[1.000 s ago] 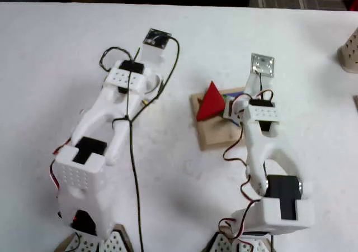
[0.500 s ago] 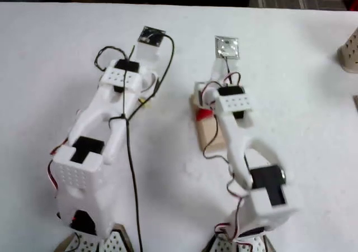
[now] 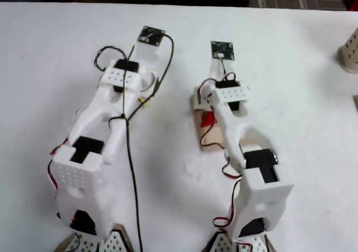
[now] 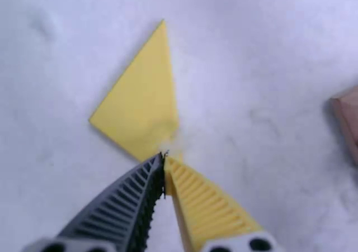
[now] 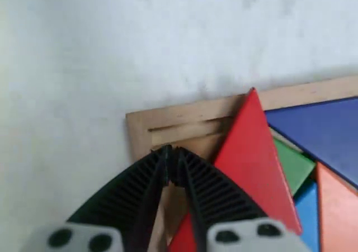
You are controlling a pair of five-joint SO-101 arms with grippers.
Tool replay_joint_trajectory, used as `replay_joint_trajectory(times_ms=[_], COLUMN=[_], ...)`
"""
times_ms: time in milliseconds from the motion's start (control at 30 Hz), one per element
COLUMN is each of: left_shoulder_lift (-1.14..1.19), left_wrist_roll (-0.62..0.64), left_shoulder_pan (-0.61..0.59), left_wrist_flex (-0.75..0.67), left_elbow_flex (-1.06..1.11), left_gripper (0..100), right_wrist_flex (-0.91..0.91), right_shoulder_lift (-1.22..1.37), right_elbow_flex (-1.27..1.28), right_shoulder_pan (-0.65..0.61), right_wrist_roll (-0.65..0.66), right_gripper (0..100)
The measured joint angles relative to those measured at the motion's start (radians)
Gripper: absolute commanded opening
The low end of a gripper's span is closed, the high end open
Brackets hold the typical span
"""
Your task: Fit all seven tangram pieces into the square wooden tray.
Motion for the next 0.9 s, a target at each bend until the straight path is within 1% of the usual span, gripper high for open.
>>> replay_joint_trajectory(times_ms=[167,267,367,467,567,733,900], left_shoulder_lift=[0.0,0.0,0.0,0.0,0.0,0.0,0.0], left_wrist_roll=[0.0,0.0,0.0,0.0,0.0,0.0,0.0], left_shoulder_pan=[0.0,0.0,0.0,0.0,0.0,0.0,0.0], left_wrist_flex=[0.0,0.0,0.0,0.0,0.0,0.0,0.0], left_elbow_flex=[0.0,0.0,0.0,0.0,0.0,0.0,0.0], left_gripper=[3,3,3,3,3,3,3], right_wrist_flex=[0.017,0.017,0.0,-0.046,-0.098,-0.207,-0.224], right_shoulder_lift=[-0.121,-0.23,-0.281,-0.276,-0.224,-0.129,-0.106], right_elbow_flex=[0.064,0.112,0.137,0.15,0.15,0.15,0.153], right_shoulder_pan=[0.008,0.044,0.1,0.153,0.17,0.183,0.178], right_wrist_roll=[0.003,0.003,-0.012,-0.051,-0.055,-0.011,0.012], right_gripper=[1.7,1.7,2.0,2.1,2.0,1.9,1.8])
